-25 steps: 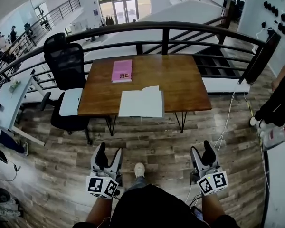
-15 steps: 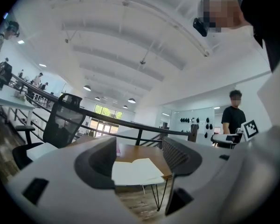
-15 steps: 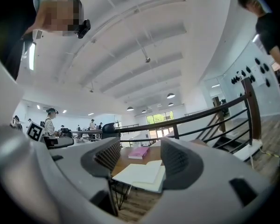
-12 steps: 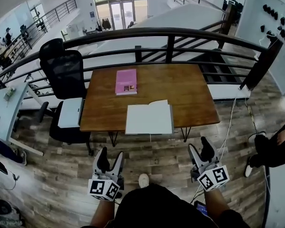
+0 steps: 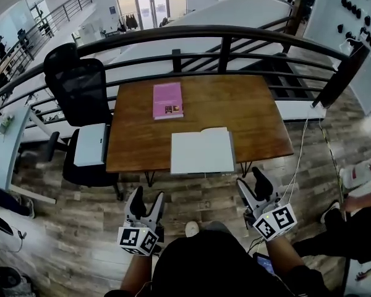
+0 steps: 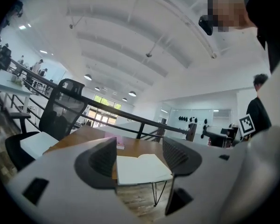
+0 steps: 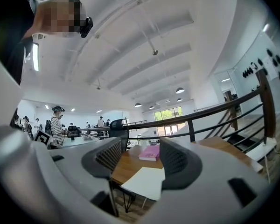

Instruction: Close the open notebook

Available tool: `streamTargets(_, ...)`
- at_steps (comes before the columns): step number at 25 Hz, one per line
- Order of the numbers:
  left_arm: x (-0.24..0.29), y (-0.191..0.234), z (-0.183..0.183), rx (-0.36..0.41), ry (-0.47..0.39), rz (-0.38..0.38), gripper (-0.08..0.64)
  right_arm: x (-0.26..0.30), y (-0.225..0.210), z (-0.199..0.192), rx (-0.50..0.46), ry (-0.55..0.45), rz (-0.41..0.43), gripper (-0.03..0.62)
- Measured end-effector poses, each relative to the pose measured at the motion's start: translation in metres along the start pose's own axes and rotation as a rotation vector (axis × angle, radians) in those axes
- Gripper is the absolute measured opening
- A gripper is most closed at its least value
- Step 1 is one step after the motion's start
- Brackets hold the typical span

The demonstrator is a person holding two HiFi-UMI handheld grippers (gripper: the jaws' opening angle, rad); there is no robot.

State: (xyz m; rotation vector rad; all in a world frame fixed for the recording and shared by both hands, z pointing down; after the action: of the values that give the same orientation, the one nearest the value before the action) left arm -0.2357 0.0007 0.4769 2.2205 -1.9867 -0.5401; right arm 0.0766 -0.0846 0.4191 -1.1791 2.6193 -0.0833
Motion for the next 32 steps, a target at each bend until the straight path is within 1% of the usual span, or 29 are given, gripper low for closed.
streamTargets(5,0.013,0.013,-0.017,-0.021,0.049,-0.012,0.302,0.002,-0.002,-0.005,-0.004,0.022,-0.038,0.244)
streamTargets(9,0.023,0.018,-0.03,-0.048,0.078,-0.013,0.302,0.003,-0.006,-0.018,0.005,0.061,-0.054,0.241)
streamTargets(13,0.031,0.021,-0.047,-0.026,0.128,-0.021,0.302,0.005,-0.009,-0.03,0.021,0.104,-0.041,0.239)
streamTargets(17,0.043,0.025,-0.065,-0.031,0.178,-0.021,0.302,0.01,-0.016,-0.037,0.021,0.118,-0.048,0.238)
streamTargets(19,0.05,0.028,-0.076,-0.05,0.202,-0.013,0.301,0.013,-0.022,-0.043,0.032,0.131,-0.056,0.236)
streamTargets(23,0.056,0.034,-0.099,-0.117,0.249,0.025,0.301,0.019,-0.035,-0.054,0.066,0.152,-0.072,0.231)
streamTargets(27,0.062,0.037,-0.125,-0.117,0.321,0.038,0.301,0.026,-0.043,-0.061,0.08,0.168,-0.06,0.228)
streamTargets(32,0.077,0.043,-0.162,-0.189,0.394,0.09,0.301,0.035,-0.063,-0.068,0.096,0.197,-0.053,0.225)
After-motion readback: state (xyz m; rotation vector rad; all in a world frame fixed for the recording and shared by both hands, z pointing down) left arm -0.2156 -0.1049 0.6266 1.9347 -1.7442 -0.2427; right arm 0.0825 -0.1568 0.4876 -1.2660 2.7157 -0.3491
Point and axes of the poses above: the fingertips, and each gripper's own axes: x forward along the fingers, y to its left, z out of its top, the point moved 5 cm from there along -x, backward along the fingers, and after that the axes turned 15 degrees about -y, right-handed, at the moved point
